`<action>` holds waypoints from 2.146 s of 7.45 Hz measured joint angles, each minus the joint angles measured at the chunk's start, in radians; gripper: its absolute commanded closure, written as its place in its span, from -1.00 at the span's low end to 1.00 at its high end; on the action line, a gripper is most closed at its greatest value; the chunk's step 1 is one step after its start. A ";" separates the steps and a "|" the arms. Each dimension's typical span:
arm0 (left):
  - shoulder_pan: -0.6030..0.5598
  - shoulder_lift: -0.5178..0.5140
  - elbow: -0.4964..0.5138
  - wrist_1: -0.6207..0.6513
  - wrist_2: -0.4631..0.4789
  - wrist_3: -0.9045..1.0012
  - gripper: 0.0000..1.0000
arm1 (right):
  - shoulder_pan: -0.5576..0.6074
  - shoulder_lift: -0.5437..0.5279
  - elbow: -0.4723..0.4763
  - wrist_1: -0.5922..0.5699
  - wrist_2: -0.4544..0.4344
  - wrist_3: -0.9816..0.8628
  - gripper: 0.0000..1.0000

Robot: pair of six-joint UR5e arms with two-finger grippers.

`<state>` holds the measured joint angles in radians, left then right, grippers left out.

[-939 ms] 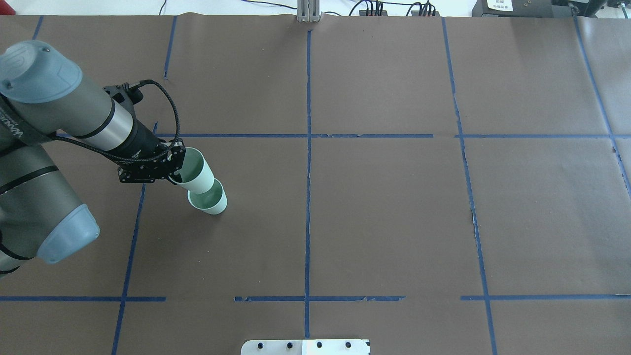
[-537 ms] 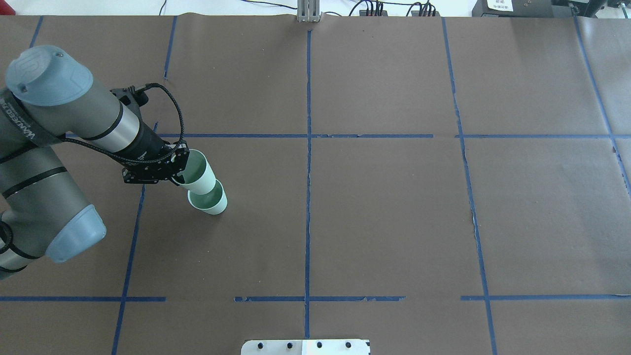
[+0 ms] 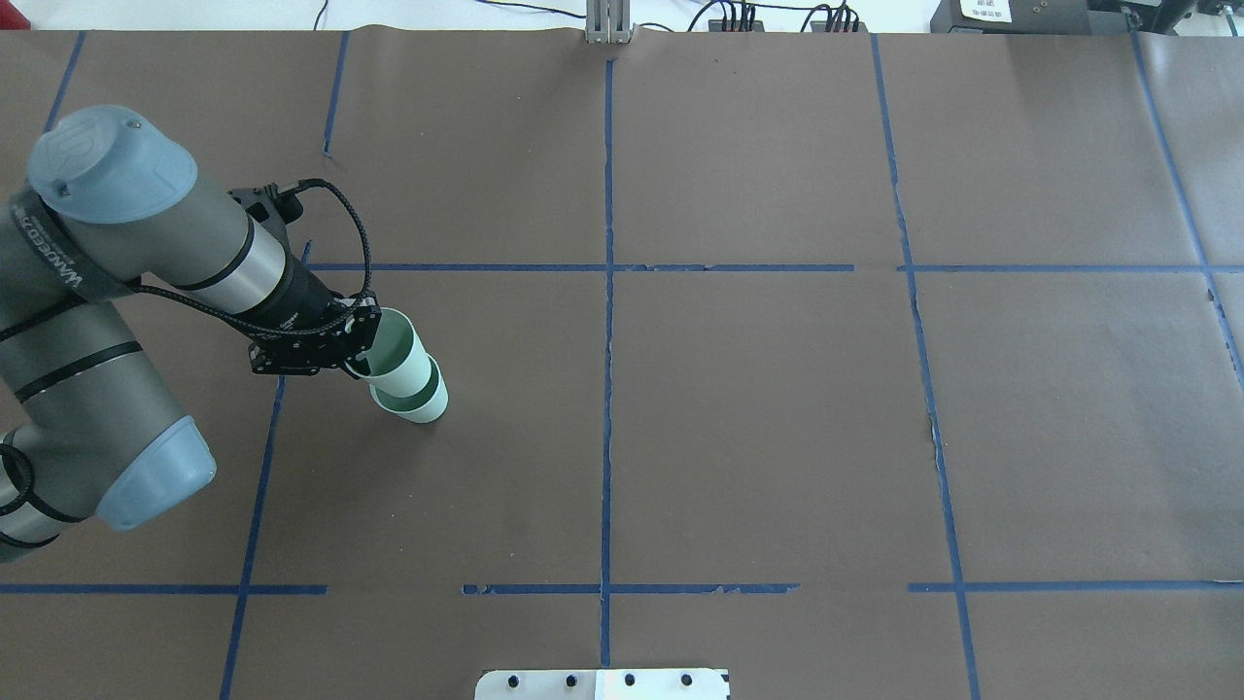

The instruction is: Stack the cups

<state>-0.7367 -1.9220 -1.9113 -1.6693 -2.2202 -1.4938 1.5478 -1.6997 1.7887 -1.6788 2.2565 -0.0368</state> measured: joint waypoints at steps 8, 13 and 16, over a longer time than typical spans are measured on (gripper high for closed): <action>-0.185 0.060 -0.038 0.009 -0.004 0.472 -1.00 | 0.000 0.000 0.001 0.001 0.000 0.000 -1.00; -0.648 0.258 0.169 0.011 -0.012 1.262 -1.00 | 0.000 0.000 0.000 0.000 0.000 0.000 -1.00; -0.788 0.370 0.224 0.023 -0.015 1.479 -1.00 | 0.000 0.000 0.000 0.000 0.000 0.000 -1.00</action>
<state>-1.5247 -1.5525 -1.6875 -1.6466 -2.2347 -0.0150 1.5478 -1.6997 1.7886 -1.6791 2.2565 -0.0368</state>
